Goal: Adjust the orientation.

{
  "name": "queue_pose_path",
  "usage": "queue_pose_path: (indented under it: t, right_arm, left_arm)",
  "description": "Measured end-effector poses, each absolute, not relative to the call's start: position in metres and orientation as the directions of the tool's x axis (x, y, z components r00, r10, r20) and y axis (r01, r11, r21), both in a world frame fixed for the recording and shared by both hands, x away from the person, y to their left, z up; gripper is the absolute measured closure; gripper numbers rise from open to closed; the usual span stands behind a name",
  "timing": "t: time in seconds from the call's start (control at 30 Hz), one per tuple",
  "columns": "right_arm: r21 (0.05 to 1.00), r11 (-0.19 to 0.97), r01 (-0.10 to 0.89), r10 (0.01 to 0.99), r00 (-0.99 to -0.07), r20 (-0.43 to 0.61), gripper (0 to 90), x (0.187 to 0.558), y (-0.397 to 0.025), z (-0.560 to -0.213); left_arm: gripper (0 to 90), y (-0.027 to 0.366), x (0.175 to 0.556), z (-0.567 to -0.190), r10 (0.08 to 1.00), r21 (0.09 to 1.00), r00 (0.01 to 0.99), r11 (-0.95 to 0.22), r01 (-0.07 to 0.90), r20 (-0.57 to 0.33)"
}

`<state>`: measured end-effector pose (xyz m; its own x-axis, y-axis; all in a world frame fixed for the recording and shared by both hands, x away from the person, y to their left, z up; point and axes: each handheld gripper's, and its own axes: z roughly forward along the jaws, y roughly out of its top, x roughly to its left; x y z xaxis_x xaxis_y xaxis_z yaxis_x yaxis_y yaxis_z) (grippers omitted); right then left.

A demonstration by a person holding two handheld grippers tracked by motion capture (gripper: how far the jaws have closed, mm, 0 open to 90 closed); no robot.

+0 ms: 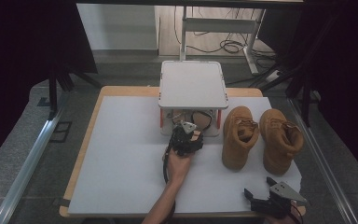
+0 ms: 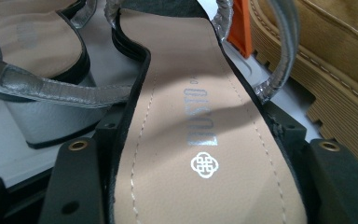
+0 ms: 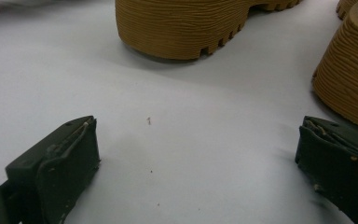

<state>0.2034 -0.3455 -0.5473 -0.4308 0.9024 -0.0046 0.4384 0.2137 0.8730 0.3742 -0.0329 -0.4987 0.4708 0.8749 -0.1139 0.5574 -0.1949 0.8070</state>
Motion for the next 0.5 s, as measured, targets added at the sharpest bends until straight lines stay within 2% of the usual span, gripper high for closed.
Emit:
queue_pose_path:
  t: [0.5]
  right_arm:
    - [0.875, 0.213, 0.436, 0.902, -0.432, -0.005, 0.0, 0.203, -0.346, -0.548]
  left_arm:
    - [39.1, -0.058, 0.390, -0.502, 0.909, 0.796, 0.406, -0.180, 0.579, -0.089]
